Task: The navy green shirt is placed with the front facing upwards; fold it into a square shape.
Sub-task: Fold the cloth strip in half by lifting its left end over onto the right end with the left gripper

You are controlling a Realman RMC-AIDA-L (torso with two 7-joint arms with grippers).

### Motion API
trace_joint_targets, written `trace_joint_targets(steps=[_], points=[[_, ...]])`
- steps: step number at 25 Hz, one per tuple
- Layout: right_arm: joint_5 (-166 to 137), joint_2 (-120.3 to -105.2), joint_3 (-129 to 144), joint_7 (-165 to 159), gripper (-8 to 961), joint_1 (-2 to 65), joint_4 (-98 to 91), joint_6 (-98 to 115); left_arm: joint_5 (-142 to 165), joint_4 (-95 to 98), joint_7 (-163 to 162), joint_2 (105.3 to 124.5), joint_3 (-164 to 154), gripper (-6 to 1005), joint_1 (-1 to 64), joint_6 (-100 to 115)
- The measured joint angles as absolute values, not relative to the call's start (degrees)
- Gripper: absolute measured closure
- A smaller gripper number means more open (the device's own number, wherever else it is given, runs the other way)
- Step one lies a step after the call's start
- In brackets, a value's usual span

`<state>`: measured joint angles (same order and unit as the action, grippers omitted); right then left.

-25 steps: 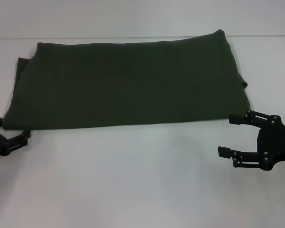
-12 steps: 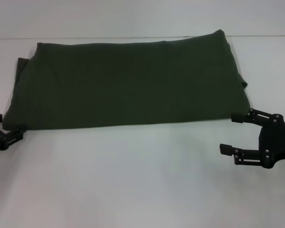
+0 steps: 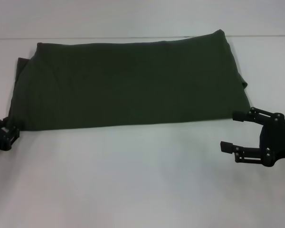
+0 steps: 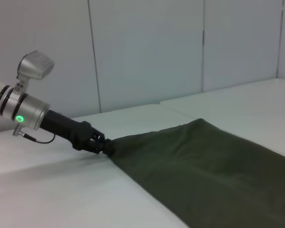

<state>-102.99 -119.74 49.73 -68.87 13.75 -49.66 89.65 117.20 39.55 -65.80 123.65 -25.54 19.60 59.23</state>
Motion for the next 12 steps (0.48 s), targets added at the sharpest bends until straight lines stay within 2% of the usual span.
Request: trace_joint_targets(steps=[2,8,12], points=[[-102.99,-119.76,48.94,-68.88,39,13.74,-49.36,89.65,117.22,39.55,-65.8,123.66,-26.2,671,19.6,59.25],[-102.99,-119.8,44.5,-72.2,41,13.55,-49.41,89.7,117.25,40.2,-67.84,123.64,-26.64,874,20.16,60.03],[-103.4,-119.56,41.75,-80.38,41,13.53,-51.88,90.15,117.24,41.06,-68.71,123.65,-26.89,972,20.17,60.51]])
